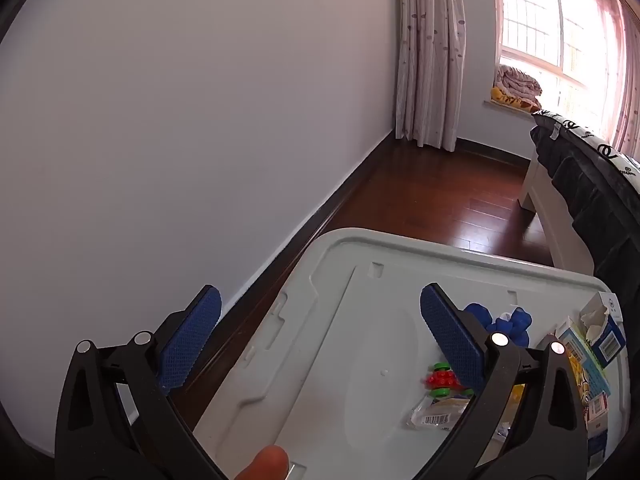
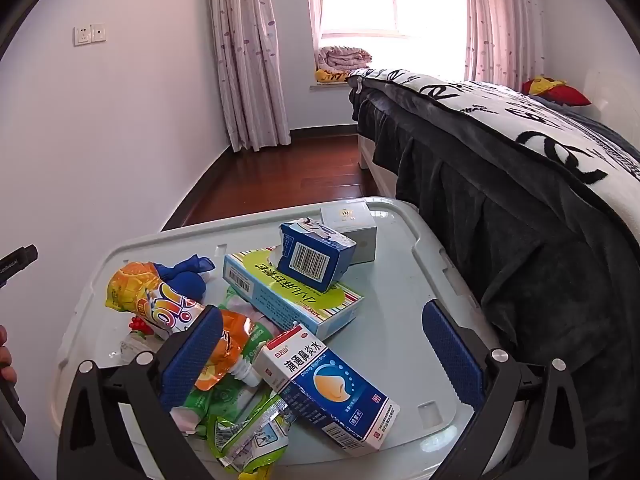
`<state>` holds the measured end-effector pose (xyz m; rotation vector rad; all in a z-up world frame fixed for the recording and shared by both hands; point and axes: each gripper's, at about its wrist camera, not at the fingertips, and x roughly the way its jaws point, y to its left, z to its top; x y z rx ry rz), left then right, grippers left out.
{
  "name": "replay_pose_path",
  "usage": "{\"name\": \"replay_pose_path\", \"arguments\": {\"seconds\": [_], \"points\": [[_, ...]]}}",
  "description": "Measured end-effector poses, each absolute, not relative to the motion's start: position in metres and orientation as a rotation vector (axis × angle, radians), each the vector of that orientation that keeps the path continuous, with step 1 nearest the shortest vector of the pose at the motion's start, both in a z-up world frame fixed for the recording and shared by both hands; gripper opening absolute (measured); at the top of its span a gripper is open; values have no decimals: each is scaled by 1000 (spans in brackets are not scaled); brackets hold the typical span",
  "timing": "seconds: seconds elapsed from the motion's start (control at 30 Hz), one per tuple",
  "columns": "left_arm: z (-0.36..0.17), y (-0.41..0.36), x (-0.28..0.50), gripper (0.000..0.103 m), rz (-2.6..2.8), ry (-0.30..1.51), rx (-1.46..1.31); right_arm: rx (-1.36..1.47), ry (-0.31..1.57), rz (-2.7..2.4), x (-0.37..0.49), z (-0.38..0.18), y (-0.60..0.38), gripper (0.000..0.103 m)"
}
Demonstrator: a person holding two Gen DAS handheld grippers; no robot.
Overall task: Collect trash
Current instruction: 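Move the right gripper toward the orange juice pouch on the lid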
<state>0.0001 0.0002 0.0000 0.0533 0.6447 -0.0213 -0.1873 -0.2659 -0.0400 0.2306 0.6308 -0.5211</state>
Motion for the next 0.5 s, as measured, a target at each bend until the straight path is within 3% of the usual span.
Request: {"name": "replay_pose_path", "arguments": {"seconds": [0.5], "points": [[-7, -6, 3, 98, -43, 660, 44, 234, 638, -522, -187, -40, -267, 98]]}}
